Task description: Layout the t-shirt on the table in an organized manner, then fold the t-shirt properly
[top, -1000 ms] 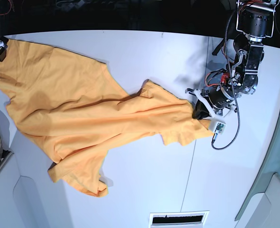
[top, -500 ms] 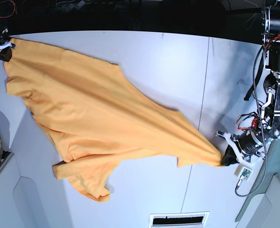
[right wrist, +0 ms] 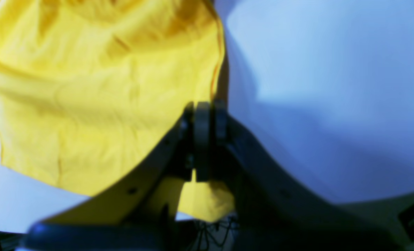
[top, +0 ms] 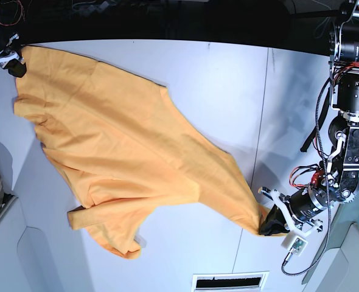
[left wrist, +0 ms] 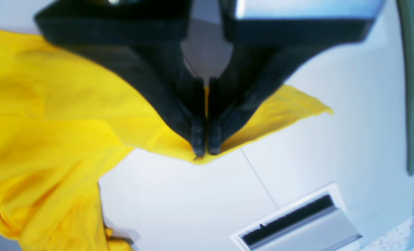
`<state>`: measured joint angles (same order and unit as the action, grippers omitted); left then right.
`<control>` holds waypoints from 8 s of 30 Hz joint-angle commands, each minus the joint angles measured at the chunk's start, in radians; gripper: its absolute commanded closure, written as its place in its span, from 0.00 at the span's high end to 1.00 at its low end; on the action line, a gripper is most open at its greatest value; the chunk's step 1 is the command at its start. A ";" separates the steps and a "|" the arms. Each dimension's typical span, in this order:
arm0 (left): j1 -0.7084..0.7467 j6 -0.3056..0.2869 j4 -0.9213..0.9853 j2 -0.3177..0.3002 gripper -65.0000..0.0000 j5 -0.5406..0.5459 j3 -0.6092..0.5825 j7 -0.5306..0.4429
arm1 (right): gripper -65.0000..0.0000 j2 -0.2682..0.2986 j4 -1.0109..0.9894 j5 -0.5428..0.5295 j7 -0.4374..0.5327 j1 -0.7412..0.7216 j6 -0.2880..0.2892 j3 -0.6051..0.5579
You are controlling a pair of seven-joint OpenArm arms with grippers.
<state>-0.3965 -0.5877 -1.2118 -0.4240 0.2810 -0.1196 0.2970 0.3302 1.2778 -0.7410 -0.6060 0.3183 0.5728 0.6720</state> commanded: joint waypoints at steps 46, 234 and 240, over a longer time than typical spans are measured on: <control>0.590 -0.110 -0.628 -0.168 0.48 0.390 0.186 0.116 | 0.41 -0.023 0.182 0.075 -0.137 -0.243 0.004 -0.206; 0.637 0.159 -0.291 -0.036 0.00 0.309 0.058 0.203 | 0.00 -0.058 -0.282 0.547 0.168 -0.617 -0.066 -0.399; 0.418 0.160 0.026 -0.031 0.00 0.304 0.026 0.250 | 0.00 -0.058 -0.274 0.452 0.130 -0.554 -0.044 -0.399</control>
<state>0.0265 -0.4789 -1.1835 -0.4408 0.6376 -0.0975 0.5179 0.2607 0.9916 -0.2882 -0.4721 -0.2245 0.5209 0.2707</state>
